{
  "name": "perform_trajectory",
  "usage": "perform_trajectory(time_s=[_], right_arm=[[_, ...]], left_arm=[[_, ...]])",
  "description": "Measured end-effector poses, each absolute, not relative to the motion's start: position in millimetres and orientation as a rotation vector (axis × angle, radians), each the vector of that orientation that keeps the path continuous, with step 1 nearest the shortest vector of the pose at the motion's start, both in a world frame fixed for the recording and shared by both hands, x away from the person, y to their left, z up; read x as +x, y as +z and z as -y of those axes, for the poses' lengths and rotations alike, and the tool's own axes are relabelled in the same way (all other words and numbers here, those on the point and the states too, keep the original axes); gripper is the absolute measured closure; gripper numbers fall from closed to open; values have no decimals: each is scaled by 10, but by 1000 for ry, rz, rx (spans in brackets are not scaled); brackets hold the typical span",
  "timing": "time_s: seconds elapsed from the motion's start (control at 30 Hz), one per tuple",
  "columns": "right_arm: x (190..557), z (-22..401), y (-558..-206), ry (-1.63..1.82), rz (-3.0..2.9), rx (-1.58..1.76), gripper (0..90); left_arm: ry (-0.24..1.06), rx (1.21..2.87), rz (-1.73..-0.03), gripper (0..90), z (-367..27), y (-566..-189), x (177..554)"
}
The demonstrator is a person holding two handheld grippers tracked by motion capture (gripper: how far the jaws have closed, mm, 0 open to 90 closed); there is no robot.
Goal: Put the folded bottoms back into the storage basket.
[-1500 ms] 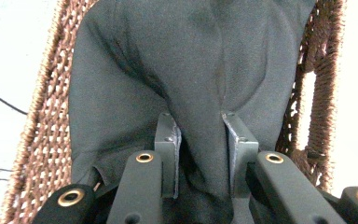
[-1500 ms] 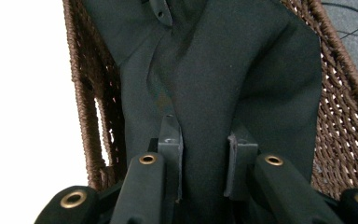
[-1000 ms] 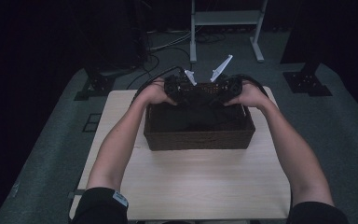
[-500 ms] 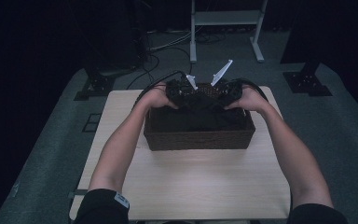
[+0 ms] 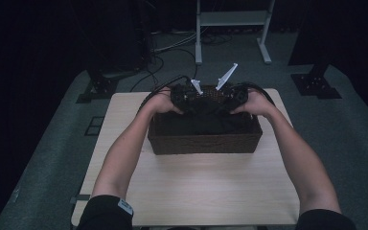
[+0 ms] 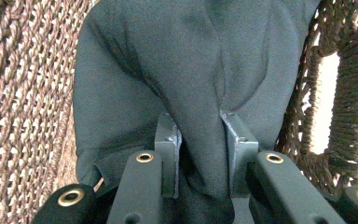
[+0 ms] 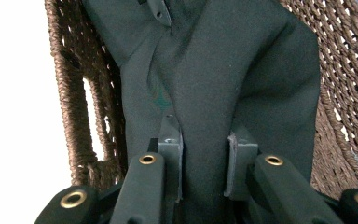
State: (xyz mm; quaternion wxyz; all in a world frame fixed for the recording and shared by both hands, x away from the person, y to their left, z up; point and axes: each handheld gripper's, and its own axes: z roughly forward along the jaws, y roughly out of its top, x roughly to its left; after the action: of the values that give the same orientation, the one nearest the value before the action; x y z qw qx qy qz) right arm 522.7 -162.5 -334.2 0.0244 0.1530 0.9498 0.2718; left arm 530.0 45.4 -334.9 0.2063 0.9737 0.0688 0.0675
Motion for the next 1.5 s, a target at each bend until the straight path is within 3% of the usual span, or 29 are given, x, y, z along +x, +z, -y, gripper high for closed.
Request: perform_trajectory(time_s=[1.5], right_arm=[[5291, 1596, -3769, 774, -3000, 576, 717]], left_arm=[[180, 2747, -234, 712, -408, -3778, 5326]])
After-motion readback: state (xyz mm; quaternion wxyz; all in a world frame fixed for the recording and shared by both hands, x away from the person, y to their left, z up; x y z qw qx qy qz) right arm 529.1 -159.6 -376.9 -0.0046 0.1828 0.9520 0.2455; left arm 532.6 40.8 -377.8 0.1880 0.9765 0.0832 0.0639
